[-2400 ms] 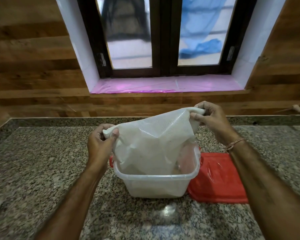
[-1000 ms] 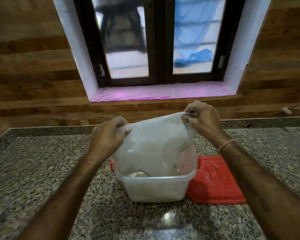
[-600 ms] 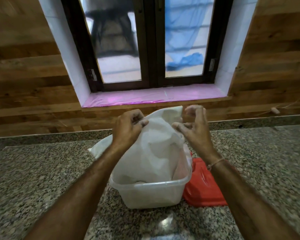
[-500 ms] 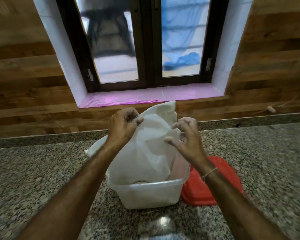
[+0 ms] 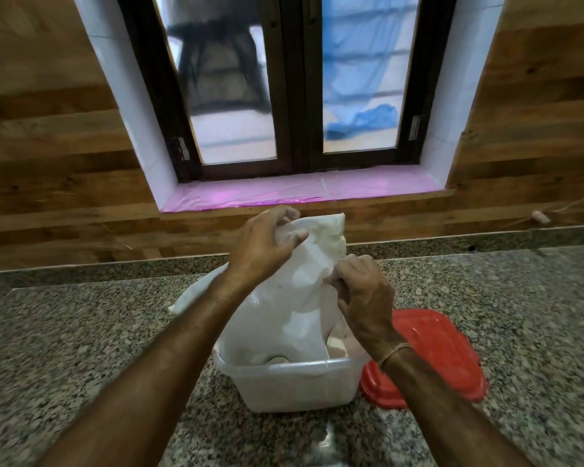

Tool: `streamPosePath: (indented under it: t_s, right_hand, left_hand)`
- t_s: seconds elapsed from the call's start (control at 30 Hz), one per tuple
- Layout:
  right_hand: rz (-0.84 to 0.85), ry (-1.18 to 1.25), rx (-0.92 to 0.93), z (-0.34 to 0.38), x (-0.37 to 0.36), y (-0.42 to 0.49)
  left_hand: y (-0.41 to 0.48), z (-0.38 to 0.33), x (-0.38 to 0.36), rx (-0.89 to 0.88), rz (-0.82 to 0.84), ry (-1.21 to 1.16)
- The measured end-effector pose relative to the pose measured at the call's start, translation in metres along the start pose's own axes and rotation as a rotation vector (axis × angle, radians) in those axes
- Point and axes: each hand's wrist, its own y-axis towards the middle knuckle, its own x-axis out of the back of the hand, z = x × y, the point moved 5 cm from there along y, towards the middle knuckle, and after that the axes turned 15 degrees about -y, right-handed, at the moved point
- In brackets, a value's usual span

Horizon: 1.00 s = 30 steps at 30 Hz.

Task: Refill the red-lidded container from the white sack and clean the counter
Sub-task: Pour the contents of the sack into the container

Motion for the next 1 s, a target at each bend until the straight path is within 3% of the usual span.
streamPosePath:
  t_s: [0.1,0.23,0.4,0.57,0.7,1.0]
  right_hand:
    - [-0.028,-0.021,0.053,0.004,0.0,0.005]
    - [-0.01,-0.003,0.029,0.0,-0.004,0.004]
    - [0.074,0.264,-0.297,-0.015,-0.011,-0.002]
    - [0.21,0.599,-0.455,-0.03,-0.019,-0.016]
    - [0.421,0.633,-0.461,-0.047,-0.034,-0.017]
    - [0.532,0.831,-0.373,-0.05,-0.039,-0.003]
  left_hand:
    - [0.021,-0.024,-0.015,-0.119,0.007,0.093]
    - [0.037,-0.036,-0.029,-0.153,-0.008,0.115]
    - [0.039,-0.029,-0.03,-0.108,-0.151,0.012]
    - [0.038,-0.016,-0.028,-0.044,-0.088,-0.115]
    - [0.04,-0.011,-0.017,-0.011,-0.033,-0.241]
    - [0.031,-0.008,0.007,0.048,-0.002,-0.378]
